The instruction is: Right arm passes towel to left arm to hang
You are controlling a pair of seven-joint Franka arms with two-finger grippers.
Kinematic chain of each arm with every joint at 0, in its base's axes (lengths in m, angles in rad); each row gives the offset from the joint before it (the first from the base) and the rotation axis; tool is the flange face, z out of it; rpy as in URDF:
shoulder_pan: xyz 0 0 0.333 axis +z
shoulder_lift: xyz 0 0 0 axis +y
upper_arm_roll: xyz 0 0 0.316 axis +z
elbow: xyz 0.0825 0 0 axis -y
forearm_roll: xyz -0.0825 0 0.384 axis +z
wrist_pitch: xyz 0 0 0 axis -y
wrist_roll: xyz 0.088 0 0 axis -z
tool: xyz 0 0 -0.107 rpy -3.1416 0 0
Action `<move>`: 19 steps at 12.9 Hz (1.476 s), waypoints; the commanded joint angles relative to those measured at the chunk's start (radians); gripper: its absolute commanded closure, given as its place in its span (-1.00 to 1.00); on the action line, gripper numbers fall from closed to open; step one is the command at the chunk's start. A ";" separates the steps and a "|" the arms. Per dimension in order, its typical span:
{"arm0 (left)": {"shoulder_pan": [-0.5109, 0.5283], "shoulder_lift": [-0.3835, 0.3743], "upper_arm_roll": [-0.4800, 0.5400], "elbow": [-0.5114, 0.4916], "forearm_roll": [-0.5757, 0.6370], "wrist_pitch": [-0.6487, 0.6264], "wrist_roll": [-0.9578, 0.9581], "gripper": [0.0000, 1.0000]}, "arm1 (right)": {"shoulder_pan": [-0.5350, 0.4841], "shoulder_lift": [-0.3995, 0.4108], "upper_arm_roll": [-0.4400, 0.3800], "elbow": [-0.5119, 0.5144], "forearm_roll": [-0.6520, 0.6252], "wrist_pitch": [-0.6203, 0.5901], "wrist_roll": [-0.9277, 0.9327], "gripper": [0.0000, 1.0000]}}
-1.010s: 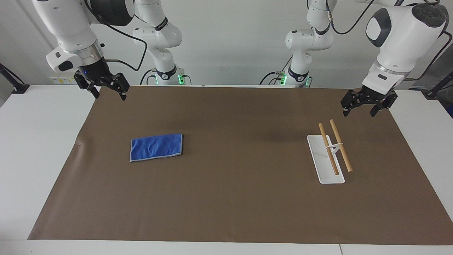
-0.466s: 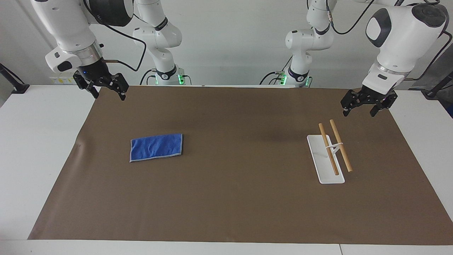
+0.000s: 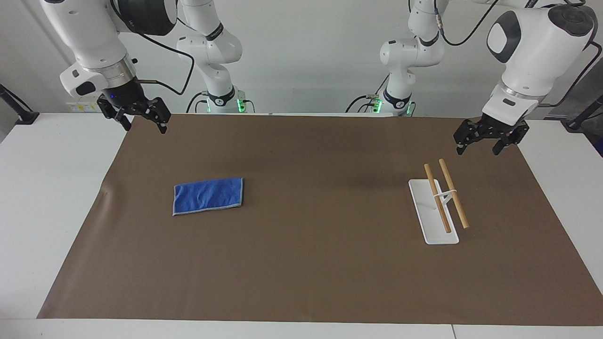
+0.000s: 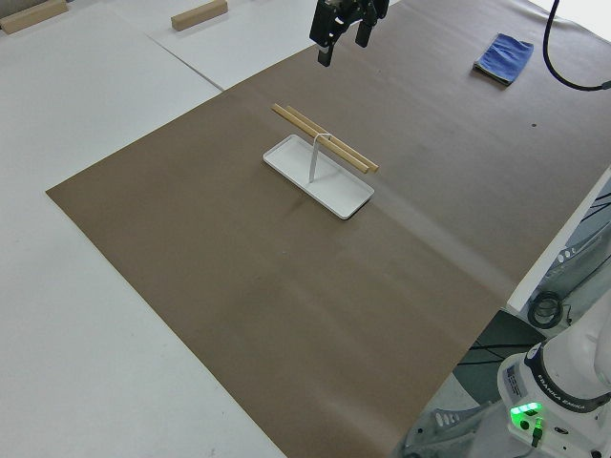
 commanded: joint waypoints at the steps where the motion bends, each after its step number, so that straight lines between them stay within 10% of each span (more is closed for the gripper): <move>1: -0.005 -0.023 0.008 -0.021 -0.010 0.001 0.001 -1.00 | -0.011 -0.027 0.005 -0.034 -0.007 0.016 -0.015 -1.00; 14: -0.005 -0.023 0.008 -0.021 -0.010 0.001 0.001 -1.00 | -0.002 -0.053 0.006 -0.089 0.000 0.047 -0.014 -1.00; 19: -0.005 -0.023 0.008 -0.021 -0.010 0.001 0.001 -1.00 | 0.005 -0.076 0.015 -0.325 0.007 0.347 -0.020 -1.00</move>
